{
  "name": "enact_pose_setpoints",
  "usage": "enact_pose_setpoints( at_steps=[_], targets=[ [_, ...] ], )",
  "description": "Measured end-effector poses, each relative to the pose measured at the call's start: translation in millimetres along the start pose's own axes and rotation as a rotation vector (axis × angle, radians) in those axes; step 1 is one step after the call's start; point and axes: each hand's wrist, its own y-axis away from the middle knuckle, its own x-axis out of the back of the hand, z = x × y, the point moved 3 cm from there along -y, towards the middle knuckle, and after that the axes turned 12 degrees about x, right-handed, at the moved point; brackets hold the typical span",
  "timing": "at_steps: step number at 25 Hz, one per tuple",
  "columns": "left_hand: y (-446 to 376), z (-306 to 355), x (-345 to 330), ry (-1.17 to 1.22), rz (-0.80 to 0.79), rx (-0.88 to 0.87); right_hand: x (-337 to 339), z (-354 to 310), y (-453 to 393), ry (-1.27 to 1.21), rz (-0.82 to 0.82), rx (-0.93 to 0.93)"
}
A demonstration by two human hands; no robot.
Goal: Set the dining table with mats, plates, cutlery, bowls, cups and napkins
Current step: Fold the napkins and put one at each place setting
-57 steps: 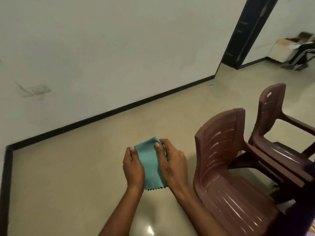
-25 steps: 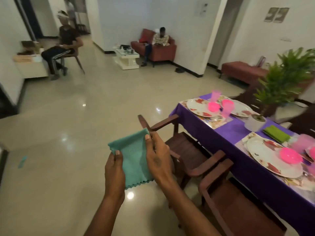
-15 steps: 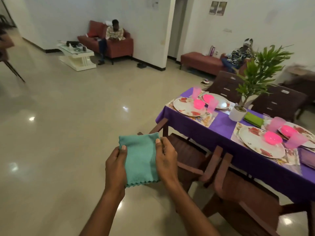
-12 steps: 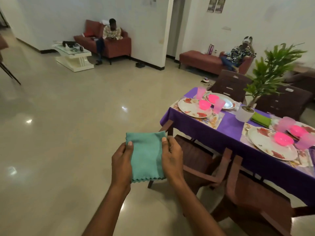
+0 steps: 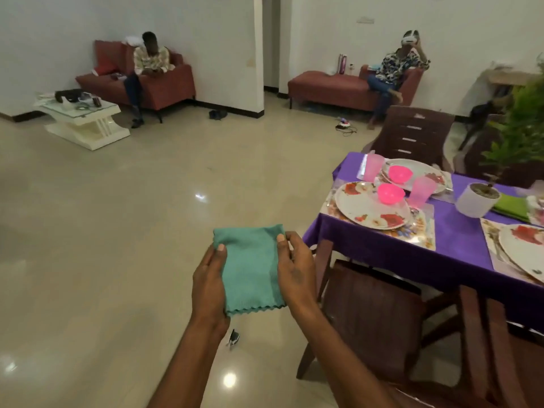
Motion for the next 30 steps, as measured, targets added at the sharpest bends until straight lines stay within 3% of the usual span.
enact_pose_setpoints(
  at_steps=[4, 8, 12, 15, 19, 22, 25, 28, 30],
  targets=[
    [-77, 25, -41, 0.006, -0.168, 0.051, -10, 17, -68, 0.032, 0.126, -0.052],
    [-195, 30, -99, -0.055, -0.354, 0.173, -19, 62, -150, 0.062, 0.376, -0.127],
    [-271, 33, -141, -0.025, -0.519, 0.287, -25, 73, -195, -0.239, 0.558, -0.216],
    [-317, 38, -187, -0.037, -0.627, 0.366, -31, 82, -223, -0.488, 0.603, -0.258],
    [-349, 24, -239, -0.054, -0.777, 0.483, -19, 98, -250, -0.619, 0.655, -0.221],
    [-382, 10, -284, -0.144, -0.862, 0.474, 10, 125, -284, -0.6, 0.724, -0.223],
    [-421, -12, -328, -0.389, -0.898, 0.286, 46, 157, -324, -0.533, 0.823, -0.244],
    [-451, -37, -381, -0.72, -0.958, 0.134, 90, 172, -360, -0.202, 0.833, -0.335],
    [-456, -53, -430, -0.817, -1.111, 0.089, 119, 178, -385, 0.014, 0.753, -0.391]
  ],
)
